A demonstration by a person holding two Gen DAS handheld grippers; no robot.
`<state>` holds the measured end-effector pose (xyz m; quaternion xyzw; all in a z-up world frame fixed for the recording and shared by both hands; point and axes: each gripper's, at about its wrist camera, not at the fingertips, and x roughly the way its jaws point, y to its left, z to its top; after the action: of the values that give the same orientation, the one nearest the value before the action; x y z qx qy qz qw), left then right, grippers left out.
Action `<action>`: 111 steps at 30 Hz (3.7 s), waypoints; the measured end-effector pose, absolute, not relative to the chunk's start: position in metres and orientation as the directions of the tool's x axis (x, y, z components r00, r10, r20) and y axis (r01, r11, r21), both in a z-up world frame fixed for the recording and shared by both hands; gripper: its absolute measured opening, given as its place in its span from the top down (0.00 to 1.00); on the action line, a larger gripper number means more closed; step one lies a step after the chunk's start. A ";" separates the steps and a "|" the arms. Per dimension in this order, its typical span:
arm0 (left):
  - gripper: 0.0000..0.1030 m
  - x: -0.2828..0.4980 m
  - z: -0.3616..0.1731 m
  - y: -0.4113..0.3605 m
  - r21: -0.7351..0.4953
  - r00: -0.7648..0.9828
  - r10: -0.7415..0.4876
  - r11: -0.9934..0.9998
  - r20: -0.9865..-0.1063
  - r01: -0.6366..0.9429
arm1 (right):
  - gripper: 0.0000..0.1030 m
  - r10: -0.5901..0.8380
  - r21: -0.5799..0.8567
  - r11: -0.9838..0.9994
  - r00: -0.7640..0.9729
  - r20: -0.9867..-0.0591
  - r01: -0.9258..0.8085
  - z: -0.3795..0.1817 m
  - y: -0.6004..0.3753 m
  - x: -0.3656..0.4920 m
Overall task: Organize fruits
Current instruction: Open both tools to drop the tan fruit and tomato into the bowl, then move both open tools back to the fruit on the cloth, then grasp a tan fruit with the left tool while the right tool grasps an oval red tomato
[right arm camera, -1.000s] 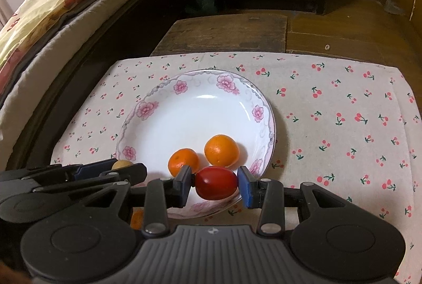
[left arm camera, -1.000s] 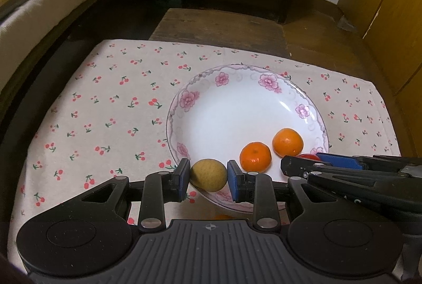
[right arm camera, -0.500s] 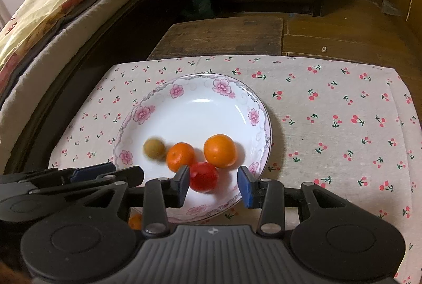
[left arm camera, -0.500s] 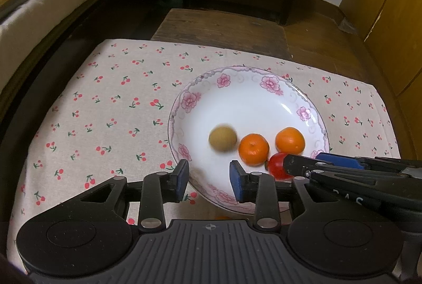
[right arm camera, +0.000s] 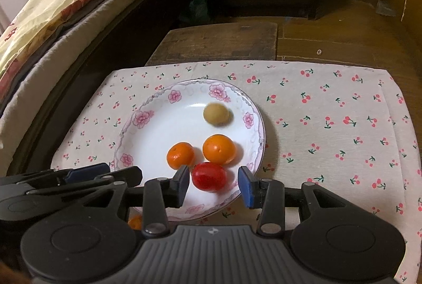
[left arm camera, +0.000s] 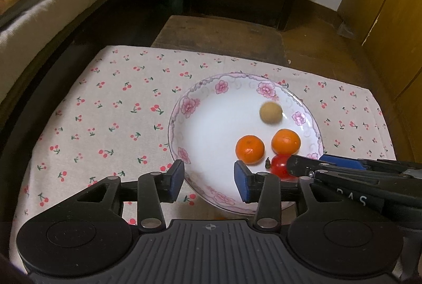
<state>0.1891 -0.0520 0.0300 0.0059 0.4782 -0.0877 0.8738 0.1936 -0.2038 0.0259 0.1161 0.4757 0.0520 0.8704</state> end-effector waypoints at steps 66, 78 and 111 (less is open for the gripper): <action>0.48 0.120 0.017 0.000 -0.124 0.450 -0.175 0.982 -0.876 0.141 | 0.59 0.210 0.204 0.977 0.455 -0.865 -0.063 0.022 -0.153 0.131; 0.48 0.121 0.004 -0.001 -0.121 0.429 -0.167 0.984 -0.888 0.134 | 0.55 0.215 0.218 0.975 0.456 -0.864 -0.046 0.023 -0.163 0.132; 0.45 0.120 0.002 0.004 -0.136 0.420 -0.176 0.983 -0.890 0.125 | 0.62 0.145 0.140 0.989 0.425 -0.894 -0.044 -0.005 -0.176 0.137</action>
<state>0.1197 0.0038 0.0024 -0.0241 0.5310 -0.0893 0.8423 0.1367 -0.1764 -0.0054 0.0473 0.5334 0.0560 0.8427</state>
